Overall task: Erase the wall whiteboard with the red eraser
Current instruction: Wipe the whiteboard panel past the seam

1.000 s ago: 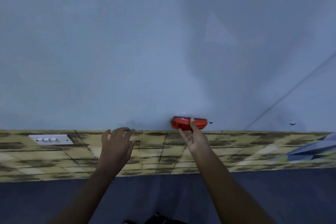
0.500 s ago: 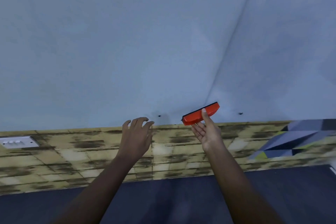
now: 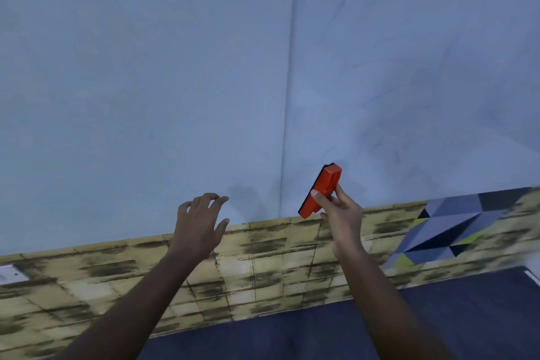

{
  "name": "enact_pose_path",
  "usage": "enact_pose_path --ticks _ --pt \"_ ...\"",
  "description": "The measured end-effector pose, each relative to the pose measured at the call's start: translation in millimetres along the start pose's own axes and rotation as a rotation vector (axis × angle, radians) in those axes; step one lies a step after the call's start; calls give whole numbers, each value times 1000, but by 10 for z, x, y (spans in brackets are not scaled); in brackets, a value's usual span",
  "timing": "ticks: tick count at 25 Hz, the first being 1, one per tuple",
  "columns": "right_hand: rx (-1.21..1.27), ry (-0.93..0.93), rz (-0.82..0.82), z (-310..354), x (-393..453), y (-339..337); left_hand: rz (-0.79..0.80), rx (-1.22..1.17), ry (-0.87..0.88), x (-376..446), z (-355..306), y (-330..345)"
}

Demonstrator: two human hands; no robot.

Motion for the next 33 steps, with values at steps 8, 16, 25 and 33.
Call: enact_pose_path --ticks 8,16,25,33 --pt "-269 -363 7 538 419 126 -195 -17 90 1100 -256 -201" --pt "-624 -1016 -129 1616 1128 493 -549 -8 392 2557 -887 -954" --pt "-535 -1707 -454 3710 1329 1000 -955 85 313 4174 -1017 -2557" --pt "-474 -1910 -541 4902 1475 1288 -1080 292 284 4757 -1163 -3343"
Point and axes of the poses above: each hand's wrist, its own x-axis towards the middle knuckle, its own y-axis out of the palm, z = x × y, the point moved 1 cm from there along x, towards the middle knuckle, and after that the axes turned 2 degrees about -y, right-handed, at the moved point
